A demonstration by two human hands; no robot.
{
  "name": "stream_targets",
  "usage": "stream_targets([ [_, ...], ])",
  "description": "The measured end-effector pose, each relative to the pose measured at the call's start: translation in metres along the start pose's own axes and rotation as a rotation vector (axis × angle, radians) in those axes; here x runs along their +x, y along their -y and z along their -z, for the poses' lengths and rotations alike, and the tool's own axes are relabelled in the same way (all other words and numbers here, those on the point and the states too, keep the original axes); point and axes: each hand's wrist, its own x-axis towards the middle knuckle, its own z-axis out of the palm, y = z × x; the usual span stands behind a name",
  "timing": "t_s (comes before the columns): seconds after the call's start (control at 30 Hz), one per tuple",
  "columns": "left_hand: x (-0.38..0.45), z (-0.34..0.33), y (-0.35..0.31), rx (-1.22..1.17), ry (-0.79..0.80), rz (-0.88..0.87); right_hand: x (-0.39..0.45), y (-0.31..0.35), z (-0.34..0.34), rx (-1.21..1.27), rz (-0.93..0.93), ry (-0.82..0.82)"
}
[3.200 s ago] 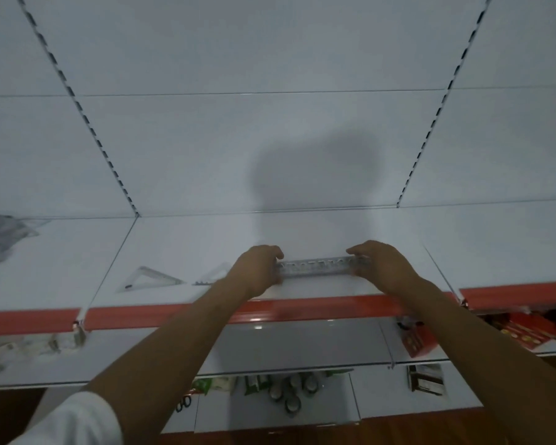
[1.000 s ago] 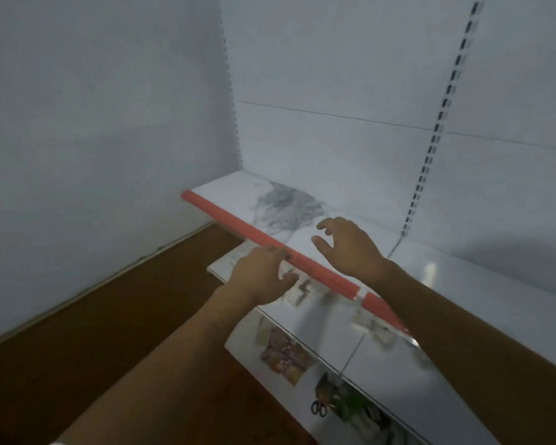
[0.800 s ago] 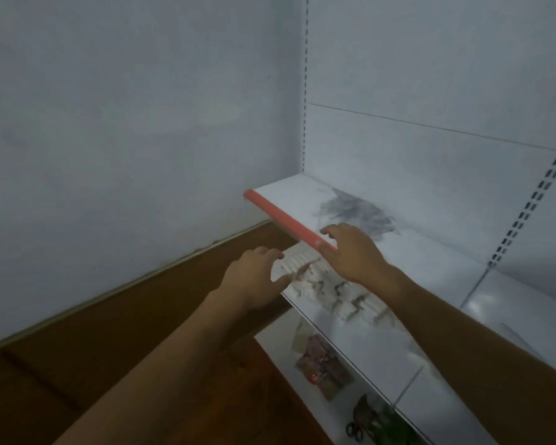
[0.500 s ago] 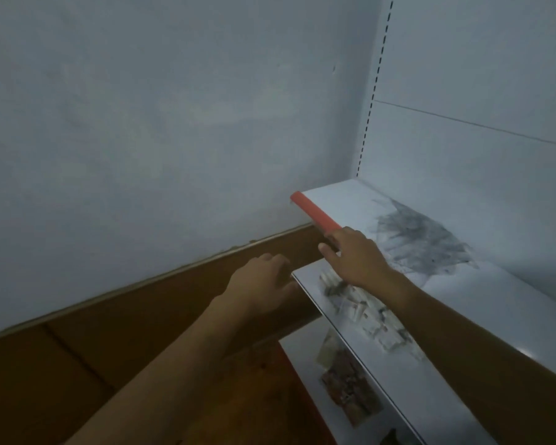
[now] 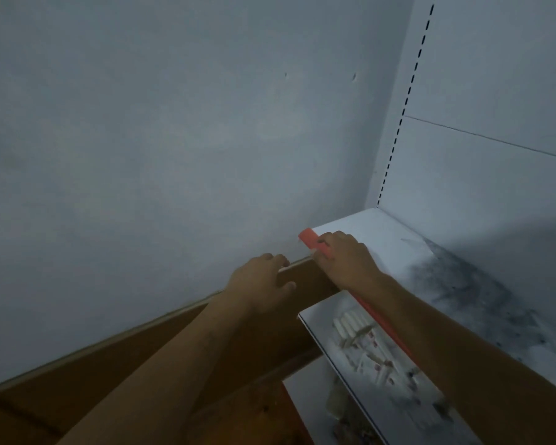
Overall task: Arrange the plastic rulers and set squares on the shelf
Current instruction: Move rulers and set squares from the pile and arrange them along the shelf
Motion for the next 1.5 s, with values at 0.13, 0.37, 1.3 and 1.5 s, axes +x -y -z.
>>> stream_targets([
  [0.13, 0.051, -0.007, -0.001, -0.021, 0.026, -0.093, 0.025, -0.018, -0.005, 0.013, -0.09, -0.001],
  [0.37, 0.137, -0.04, -0.03, -0.044, 0.111, -0.403, 0.018, -0.08, -0.01, -0.028, -0.342, -0.059],
  [1.3, 0.183, -0.182, -0.176, -0.051, 0.061, -0.715, -0.156, -0.173, -0.023, -0.186, -1.149, -0.536],
  [1.5, 0.184, -0.191, -0.175, -0.162, -0.02, -0.823, -0.157, -0.175, -0.03, -0.27, -1.082, -0.584],
])
